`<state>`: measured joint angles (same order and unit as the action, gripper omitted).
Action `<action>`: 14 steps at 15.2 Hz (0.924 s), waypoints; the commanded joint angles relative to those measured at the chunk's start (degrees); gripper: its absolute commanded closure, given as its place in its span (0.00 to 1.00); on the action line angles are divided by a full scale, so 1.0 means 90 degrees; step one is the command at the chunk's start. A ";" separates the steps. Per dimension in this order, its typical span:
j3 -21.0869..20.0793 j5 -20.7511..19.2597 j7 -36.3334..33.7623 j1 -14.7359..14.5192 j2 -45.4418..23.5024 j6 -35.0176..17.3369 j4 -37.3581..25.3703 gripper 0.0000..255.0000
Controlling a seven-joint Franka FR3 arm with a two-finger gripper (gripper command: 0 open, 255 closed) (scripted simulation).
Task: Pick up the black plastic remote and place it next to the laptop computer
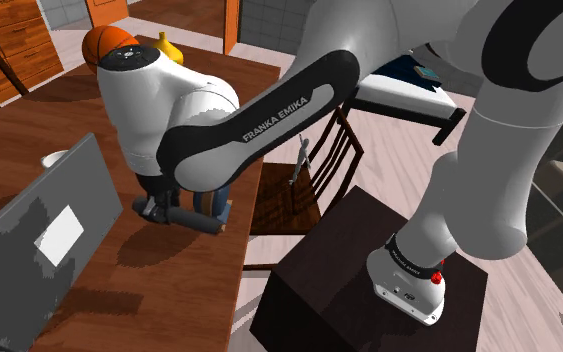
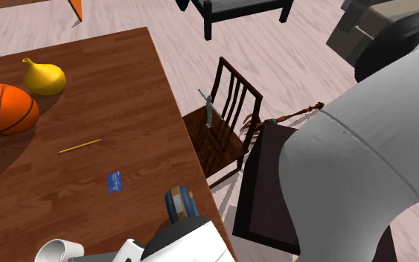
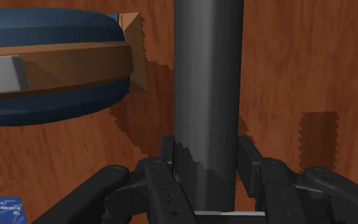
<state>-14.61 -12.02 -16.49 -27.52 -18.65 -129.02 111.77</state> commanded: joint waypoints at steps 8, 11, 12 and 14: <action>0.0099 -0.0229 -0.0196 -0.0073 -0.0484 -0.0602 0.0139 1.00; 0.0141 -0.0310 -0.0262 -0.0102 -0.0661 -0.0795 0.0164 1.00; 0.0157 -0.0337 -0.0284 -0.0112 -0.0721 -0.0859 0.0169 1.00; 0.0189 -0.0392 -0.0328 -0.0133 -0.0844 -0.0984 0.0176 1.00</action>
<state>-13.05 -15.30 -19.25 -28.62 -25.66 -137.35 113.43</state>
